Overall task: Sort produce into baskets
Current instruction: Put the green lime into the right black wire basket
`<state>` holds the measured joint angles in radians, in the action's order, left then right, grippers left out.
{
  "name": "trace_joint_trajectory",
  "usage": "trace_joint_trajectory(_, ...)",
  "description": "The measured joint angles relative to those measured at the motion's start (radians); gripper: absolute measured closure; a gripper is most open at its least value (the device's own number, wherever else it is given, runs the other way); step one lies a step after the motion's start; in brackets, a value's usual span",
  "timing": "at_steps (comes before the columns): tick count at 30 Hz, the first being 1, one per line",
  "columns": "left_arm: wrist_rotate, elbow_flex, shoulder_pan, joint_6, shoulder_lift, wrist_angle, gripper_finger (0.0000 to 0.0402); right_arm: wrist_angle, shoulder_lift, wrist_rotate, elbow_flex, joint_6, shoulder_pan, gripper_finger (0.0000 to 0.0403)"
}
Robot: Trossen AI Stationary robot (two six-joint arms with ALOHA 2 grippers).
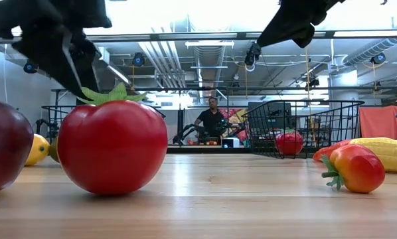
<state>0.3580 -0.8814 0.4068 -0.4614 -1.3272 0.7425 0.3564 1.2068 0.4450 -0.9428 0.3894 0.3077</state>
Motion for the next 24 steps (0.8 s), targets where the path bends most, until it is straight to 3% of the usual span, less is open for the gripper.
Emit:
trace_joint_trajectory(8,0.062,0.013,-0.008,0.007,-0.057,0.061,0.0056,0.000,0.000,-0.002,0.000,0.001,0.000,0.0390)
trace_joint_trajectory(24,0.059,0.121,-0.062,0.011,-0.061,0.000,0.0056,-0.002,0.000,-0.001,0.000,0.002,0.000,0.0390)
